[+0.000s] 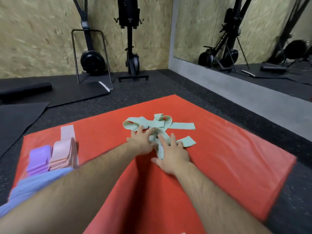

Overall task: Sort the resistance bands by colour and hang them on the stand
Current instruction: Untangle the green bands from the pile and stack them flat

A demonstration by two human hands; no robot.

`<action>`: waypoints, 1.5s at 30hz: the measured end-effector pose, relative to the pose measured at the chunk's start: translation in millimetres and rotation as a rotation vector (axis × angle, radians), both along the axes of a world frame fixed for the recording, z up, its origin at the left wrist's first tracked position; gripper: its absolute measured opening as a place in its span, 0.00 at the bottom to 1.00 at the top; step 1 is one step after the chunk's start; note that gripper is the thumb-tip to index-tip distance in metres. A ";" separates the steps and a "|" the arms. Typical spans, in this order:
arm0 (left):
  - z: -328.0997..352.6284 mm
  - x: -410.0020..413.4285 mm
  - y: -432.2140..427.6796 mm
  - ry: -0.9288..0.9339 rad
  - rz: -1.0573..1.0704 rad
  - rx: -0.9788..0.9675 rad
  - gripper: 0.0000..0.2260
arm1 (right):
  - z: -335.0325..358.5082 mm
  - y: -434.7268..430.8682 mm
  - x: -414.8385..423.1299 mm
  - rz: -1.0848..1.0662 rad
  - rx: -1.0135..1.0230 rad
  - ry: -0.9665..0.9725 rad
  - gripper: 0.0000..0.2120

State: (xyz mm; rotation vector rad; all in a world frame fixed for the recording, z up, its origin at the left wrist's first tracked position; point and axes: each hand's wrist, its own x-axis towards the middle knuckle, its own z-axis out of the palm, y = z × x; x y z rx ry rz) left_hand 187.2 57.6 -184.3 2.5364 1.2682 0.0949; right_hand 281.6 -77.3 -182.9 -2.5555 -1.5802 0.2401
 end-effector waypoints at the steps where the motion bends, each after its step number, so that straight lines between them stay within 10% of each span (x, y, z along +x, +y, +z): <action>1: -3.0 10.3 12.3 0.001 0.031 -0.015 0.28 | -4.0 8.3 4.3 -0.007 0.021 -0.015 0.43; 11: -13.5 78.9 75.1 0.130 -0.031 0.140 0.32 | -20.5 50.6 31.4 -0.096 0.168 -0.028 0.19; 14: -12.9 83.7 80.6 0.047 -0.059 0.176 0.19 | -22.6 51.3 34.6 -0.101 0.207 -0.015 0.14; 32: -4.1 -72.6 -69.3 0.025 -0.082 0.104 0.10 | 21.7 -68.9 -42.8 0.174 0.019 0.062 0.12; 36: 23.1 -80.4 -96.7 0.125 -0.068 0.061 0.21 | 20.3 -82.7 -49.2 0.109 0.145 0.027 0.15; 45: 53.2 -34.0 -61.1 0.154 -0.156 0.450 0.15 | 11.7 -47.7 -30.6 0.042 0.186 0.036 0.17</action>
